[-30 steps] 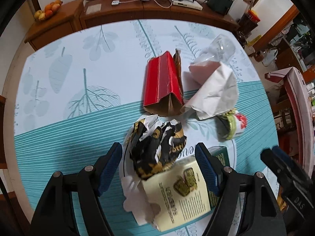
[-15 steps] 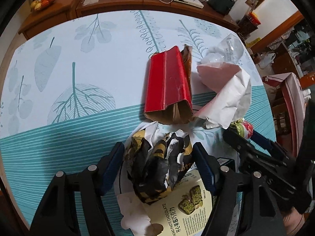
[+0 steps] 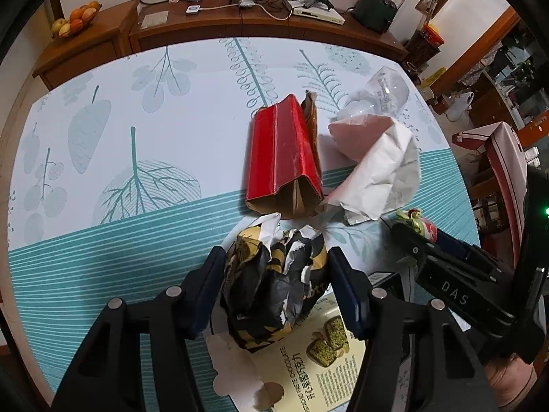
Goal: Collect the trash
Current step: 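Grasp the black-gold wrapper with the left gripper while the right grasps the tomato-print packet, then carry the wrapper and tomato-print packet down toward the floor bin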
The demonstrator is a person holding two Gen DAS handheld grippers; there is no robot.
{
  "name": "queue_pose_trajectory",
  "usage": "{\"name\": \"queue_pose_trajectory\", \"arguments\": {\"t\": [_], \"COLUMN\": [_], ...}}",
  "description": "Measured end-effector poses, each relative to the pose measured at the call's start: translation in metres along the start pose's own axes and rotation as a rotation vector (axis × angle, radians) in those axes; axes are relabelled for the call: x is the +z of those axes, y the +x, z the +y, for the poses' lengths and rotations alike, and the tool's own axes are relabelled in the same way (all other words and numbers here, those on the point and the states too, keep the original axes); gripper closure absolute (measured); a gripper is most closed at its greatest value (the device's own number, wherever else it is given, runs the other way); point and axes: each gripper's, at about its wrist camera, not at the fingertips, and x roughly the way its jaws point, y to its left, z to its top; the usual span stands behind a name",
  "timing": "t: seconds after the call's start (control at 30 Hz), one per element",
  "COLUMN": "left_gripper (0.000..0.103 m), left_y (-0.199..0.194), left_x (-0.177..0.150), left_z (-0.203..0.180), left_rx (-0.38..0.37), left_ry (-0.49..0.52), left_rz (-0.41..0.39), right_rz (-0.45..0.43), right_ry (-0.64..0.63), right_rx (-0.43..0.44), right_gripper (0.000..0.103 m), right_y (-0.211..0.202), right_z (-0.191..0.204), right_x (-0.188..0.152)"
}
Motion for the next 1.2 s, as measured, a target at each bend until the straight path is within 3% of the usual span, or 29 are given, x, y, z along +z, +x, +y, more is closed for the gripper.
{"name": "queue_pose_trajectory", "arguments": {"t": [0.43,0.63,0.9,1.2], "left_gripper": [0.044,0.044,0.044,0.044], "left_y": [-0.062,-0.095,-0.138,-0.182], "left_x": [-0.023,-0.051,-0.123,-0.242], "left_z": [-0.006,-0.01,-0.036,-0.083], "left_rx": [0.018,0.005,0.003,0.026], "left_ry": [0.011,-0.003,0.013,0.014], "left_rz": [-0.122,-0.154,-0.192,-0.248], "right_rz": [-0.075,-0.098,-0.128,-0.171], "right_ry": [-0.008,0.005,-0.017,-0.079], "right_rx": [-0.003,0.03,0.078,0.131], "right_gripper": [0.046,0.046,0.046,0.046], "right_y": [-0.044,-0.071,-0.111,-0.173], "right_z": [-0.009,-0.019,-0.029,-0.057], "right_x": [-0.034,-0.058,-0.113,-0.204]}}
